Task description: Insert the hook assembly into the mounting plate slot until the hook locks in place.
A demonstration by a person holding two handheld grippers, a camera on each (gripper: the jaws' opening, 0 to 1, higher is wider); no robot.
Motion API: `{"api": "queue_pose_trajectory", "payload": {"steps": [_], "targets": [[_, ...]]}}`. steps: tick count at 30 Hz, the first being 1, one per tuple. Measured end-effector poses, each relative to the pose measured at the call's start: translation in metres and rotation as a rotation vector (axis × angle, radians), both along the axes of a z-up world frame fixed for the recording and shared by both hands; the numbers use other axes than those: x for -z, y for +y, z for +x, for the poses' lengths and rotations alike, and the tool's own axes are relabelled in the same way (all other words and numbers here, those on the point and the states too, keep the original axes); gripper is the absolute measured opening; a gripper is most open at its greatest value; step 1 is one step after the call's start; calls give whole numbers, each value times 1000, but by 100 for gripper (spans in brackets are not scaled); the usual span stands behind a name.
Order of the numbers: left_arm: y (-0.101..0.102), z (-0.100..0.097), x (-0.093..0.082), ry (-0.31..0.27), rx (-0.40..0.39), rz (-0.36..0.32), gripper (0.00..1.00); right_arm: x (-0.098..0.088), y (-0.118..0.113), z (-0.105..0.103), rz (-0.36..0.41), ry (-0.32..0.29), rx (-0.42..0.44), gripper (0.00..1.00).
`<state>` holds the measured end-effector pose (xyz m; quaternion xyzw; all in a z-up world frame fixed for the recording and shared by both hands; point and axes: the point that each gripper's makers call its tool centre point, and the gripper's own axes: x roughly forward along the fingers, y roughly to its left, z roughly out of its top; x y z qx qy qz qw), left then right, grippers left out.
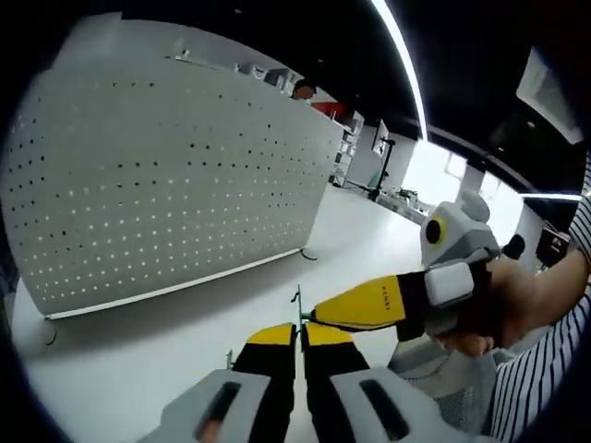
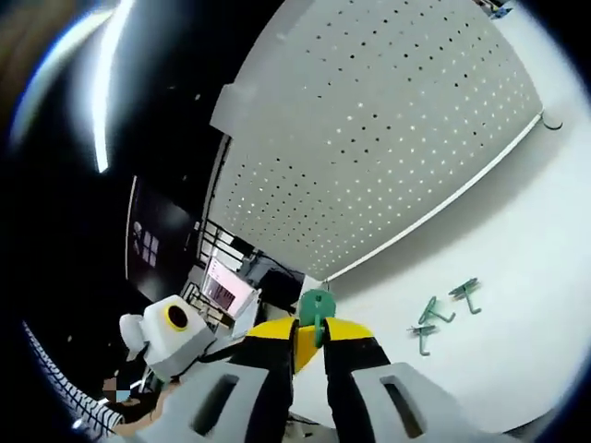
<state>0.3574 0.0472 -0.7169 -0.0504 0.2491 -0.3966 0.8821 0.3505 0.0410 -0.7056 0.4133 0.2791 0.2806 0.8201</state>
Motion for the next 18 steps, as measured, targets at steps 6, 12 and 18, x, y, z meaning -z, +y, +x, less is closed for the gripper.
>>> {"api": "queue_pose_trajectory", "payload": {"steps": [6, 12, 18], "targets": [[1, 0, -1, -8, -1, 2, 1, 1, -2, 1, -7, 4, 5, 2], [4, -1, 2, -18, -4, 31, 1, 4, 2, 0, -35, -2, -12, 1], [9, -1, 4, -12, -20, 25, 1, 6, 8, 0, -48, 2, -22, 0]]}}
